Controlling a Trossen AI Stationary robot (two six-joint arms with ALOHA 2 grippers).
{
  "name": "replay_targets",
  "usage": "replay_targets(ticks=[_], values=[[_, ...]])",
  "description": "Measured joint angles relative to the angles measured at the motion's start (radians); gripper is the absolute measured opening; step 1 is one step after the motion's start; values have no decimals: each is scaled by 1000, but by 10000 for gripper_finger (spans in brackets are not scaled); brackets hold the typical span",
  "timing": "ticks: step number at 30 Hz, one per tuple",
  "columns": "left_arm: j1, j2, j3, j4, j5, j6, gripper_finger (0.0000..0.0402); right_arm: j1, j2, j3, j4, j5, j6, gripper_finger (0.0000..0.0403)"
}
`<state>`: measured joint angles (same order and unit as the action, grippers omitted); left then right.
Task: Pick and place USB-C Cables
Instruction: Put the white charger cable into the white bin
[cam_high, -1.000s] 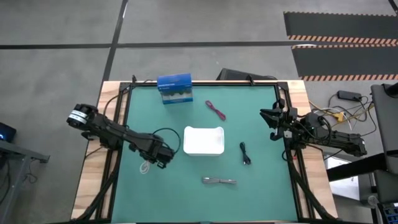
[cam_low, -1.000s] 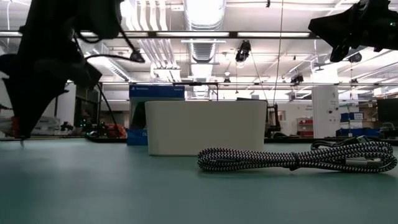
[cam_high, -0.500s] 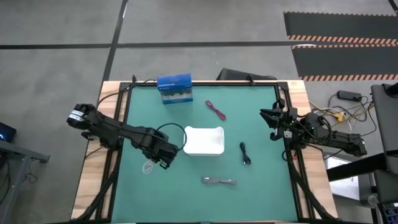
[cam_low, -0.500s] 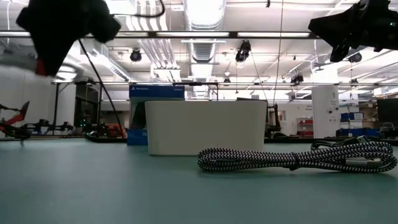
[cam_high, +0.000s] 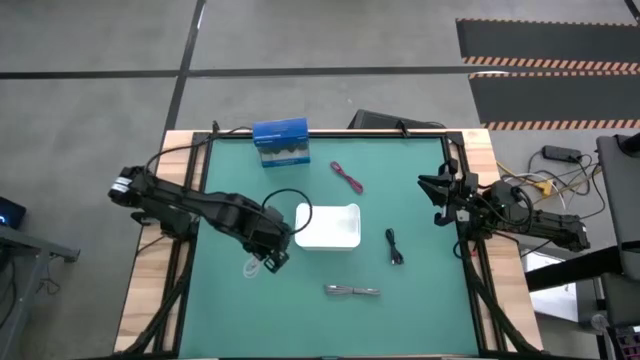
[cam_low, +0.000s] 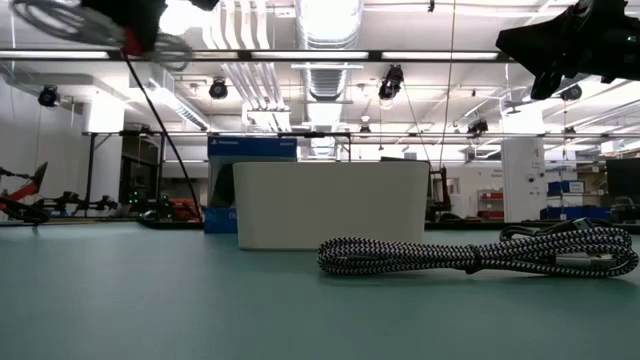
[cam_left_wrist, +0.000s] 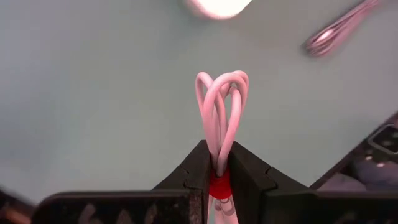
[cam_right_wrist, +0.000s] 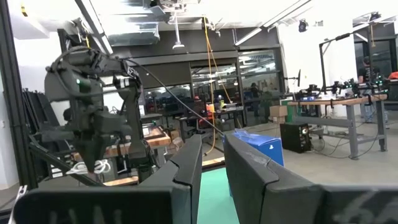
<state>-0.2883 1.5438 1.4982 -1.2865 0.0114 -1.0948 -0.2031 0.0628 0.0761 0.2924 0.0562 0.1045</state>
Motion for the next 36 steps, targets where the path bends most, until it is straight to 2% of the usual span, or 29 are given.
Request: replay_targets(ticks=[6, 19, 23, 28, 36], values=[[23, 60, 95, 47, -23, 131, 25, 0, 0, 0, 3, 0, 11, 59], [89, 324, 445, 29, -26, 537, 25, 0, 0, 0, 1, 0, 19, 59], [117, 377, 517, 28, -36, 657, 25, 0, 0, 0, 0, 0, 29, 59], [154, 418, 550, 42, -82, 800, 25, 0, 0, 0, 0, -1, 29, 59], [189, 480, 538, 106, -145, 1130, 25, 0, 0, 0, -1, -1, 28, 59]])
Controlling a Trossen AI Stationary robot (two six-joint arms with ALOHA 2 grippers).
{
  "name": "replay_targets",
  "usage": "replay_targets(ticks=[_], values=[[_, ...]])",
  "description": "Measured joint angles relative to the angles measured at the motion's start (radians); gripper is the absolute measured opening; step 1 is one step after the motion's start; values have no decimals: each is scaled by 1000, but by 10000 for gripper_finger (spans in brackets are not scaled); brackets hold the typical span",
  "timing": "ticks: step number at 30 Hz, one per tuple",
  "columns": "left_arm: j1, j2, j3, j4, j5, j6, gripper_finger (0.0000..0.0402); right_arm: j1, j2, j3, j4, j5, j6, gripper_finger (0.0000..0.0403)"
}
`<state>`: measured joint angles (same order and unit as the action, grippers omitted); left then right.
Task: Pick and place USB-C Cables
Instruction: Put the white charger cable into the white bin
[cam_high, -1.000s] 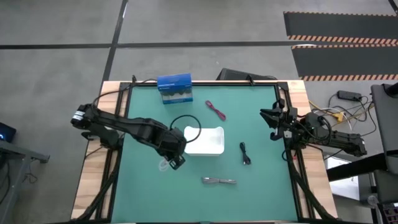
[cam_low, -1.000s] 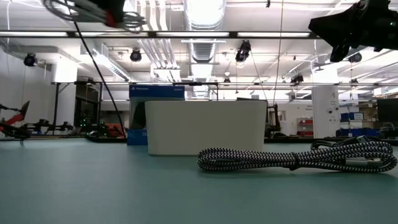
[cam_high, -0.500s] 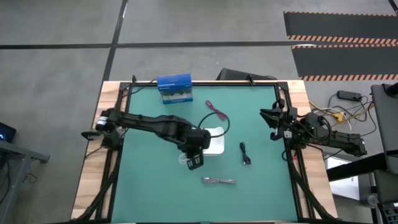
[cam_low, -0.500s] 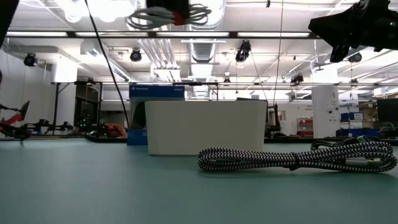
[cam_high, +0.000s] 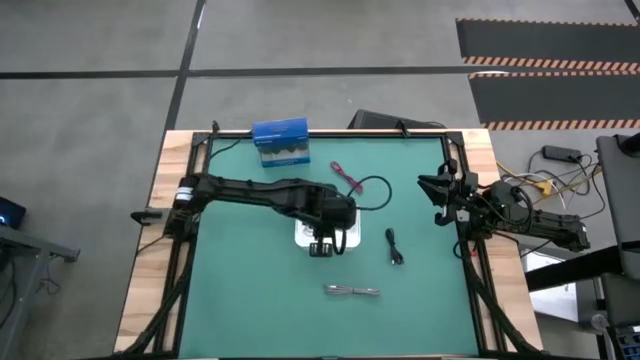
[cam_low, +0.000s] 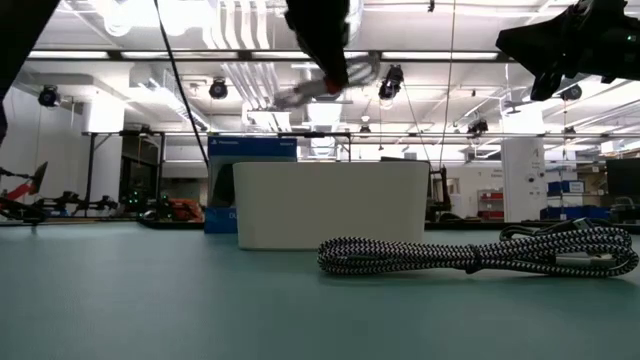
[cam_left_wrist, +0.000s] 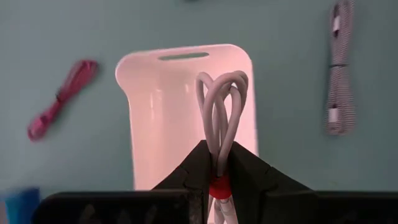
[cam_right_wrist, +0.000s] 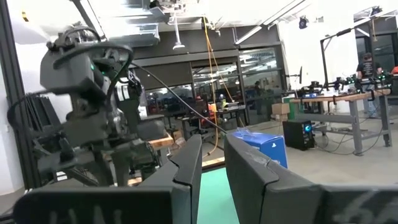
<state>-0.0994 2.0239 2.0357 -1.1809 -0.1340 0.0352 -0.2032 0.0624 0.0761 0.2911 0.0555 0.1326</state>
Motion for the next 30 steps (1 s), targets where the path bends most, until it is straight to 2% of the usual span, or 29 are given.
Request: replay_targets(ticks=[10, 24, 30], values=[[56, 121, -6, 38, -6, 136, 25, 0, 0, 0, -5, 0, -2, 59], [106, 176, -44, 92, -4, 124, 25, 0, 0, 0, -29, 0, 14, 59], [111, 177, -60, 112, -3, 58, 25, 0, 0, 0, -32, 0, 16, 59]])
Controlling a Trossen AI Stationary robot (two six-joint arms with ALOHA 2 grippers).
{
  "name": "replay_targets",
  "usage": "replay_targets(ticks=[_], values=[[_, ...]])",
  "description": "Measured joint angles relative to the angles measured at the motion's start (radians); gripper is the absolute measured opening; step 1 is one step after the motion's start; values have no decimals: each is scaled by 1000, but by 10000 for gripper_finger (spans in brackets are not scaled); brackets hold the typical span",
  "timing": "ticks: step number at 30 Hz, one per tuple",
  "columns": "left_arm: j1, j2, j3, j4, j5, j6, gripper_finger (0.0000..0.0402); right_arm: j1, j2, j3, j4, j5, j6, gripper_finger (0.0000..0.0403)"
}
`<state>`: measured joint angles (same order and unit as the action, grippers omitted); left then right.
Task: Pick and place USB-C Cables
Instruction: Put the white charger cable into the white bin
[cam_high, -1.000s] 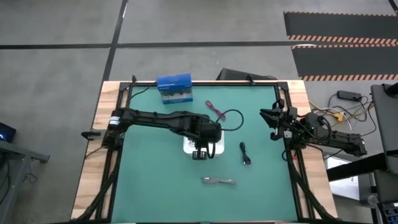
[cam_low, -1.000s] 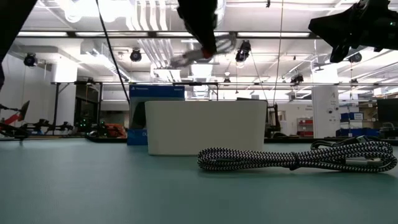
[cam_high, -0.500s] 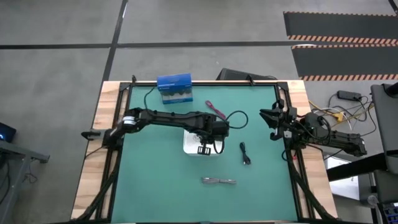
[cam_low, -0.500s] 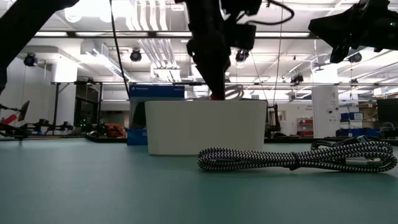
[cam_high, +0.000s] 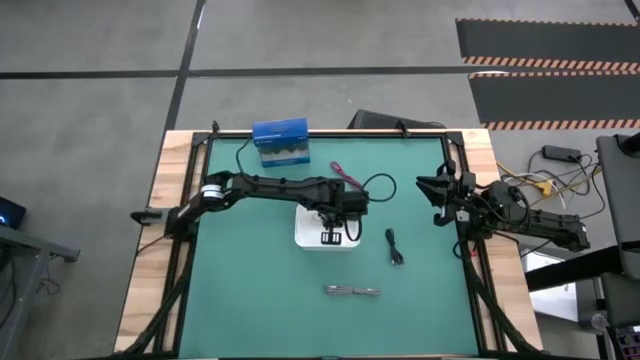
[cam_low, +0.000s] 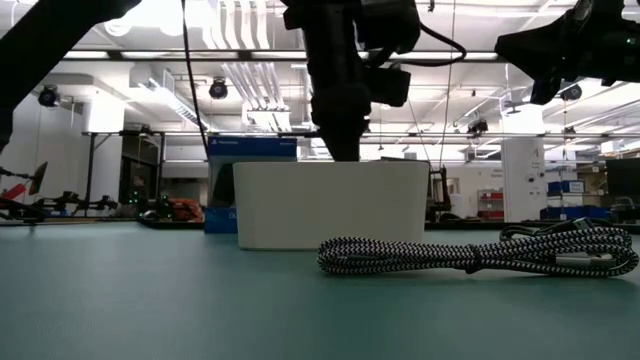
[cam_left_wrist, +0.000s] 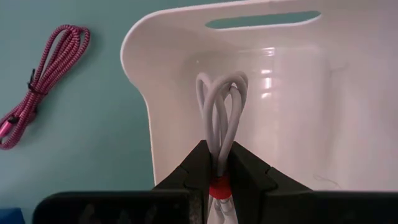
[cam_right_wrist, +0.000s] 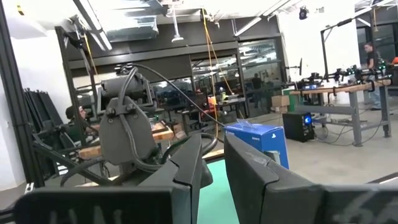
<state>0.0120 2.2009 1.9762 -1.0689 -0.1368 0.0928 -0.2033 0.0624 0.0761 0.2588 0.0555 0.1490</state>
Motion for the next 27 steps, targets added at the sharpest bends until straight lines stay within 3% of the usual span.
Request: replay_targets(ticks=[11, 27], values=[[1, 0, -8, 41, 0, -9, 25, 0, 0, 0, 0, 0, -2, 59], [2, 0, -114, 44, 0, -34, 25, 0, 0, 0, 0, 9, -3, 59]])
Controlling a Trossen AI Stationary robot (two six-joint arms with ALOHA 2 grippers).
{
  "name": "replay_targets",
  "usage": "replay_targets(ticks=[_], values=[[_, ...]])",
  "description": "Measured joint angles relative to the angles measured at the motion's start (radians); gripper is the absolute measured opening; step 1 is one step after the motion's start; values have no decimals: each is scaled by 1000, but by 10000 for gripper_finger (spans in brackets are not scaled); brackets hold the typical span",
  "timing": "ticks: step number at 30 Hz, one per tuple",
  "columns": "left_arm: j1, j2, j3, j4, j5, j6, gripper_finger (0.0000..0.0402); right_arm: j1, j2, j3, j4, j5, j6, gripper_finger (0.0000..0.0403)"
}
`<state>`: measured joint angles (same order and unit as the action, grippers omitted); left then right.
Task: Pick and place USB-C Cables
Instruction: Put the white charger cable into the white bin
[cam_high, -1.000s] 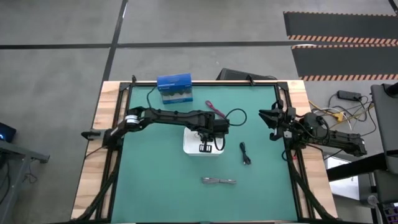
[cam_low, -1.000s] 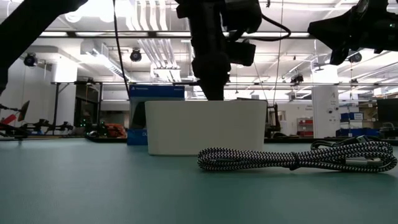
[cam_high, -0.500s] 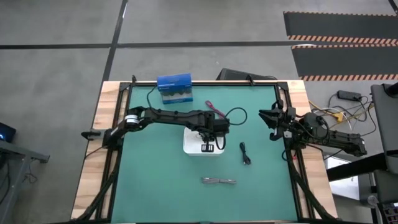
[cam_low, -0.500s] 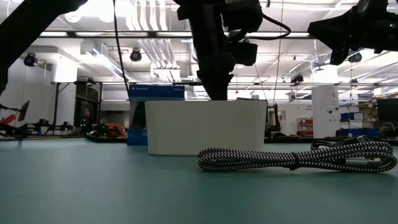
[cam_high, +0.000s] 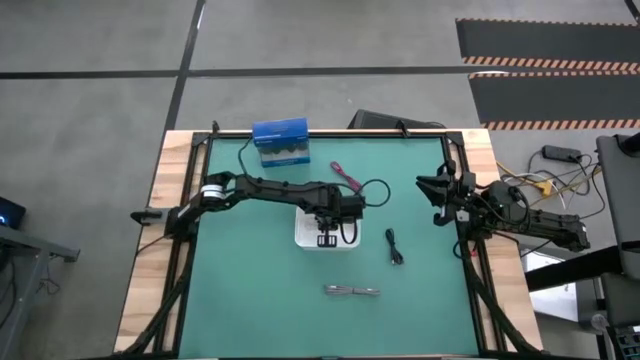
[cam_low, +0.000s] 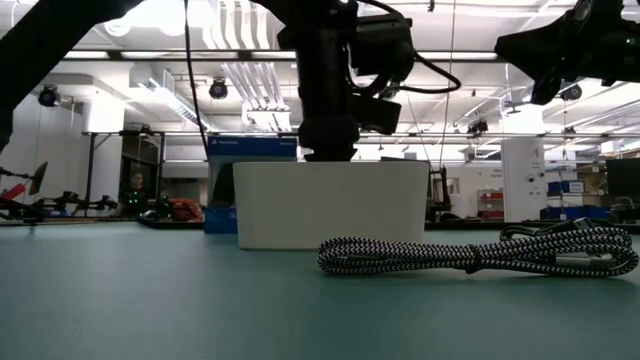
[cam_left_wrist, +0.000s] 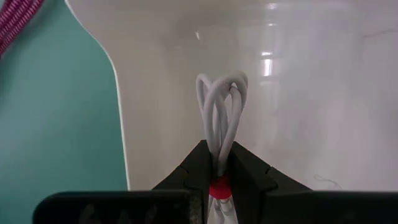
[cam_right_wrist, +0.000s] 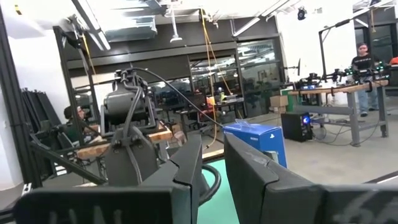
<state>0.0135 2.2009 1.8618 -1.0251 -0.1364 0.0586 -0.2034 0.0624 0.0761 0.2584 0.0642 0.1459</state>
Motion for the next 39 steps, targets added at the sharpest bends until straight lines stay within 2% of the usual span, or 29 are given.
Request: replay_targets(ticks=[20, 39], values=[[0, 0, -35, 134, -2, 0, 25, 0, 0, 0, -14, 16, 0, 59], [5, 0, -36, 125, -2, 0, 25, 0, 0, 0, -16, 16, 0, 59]])
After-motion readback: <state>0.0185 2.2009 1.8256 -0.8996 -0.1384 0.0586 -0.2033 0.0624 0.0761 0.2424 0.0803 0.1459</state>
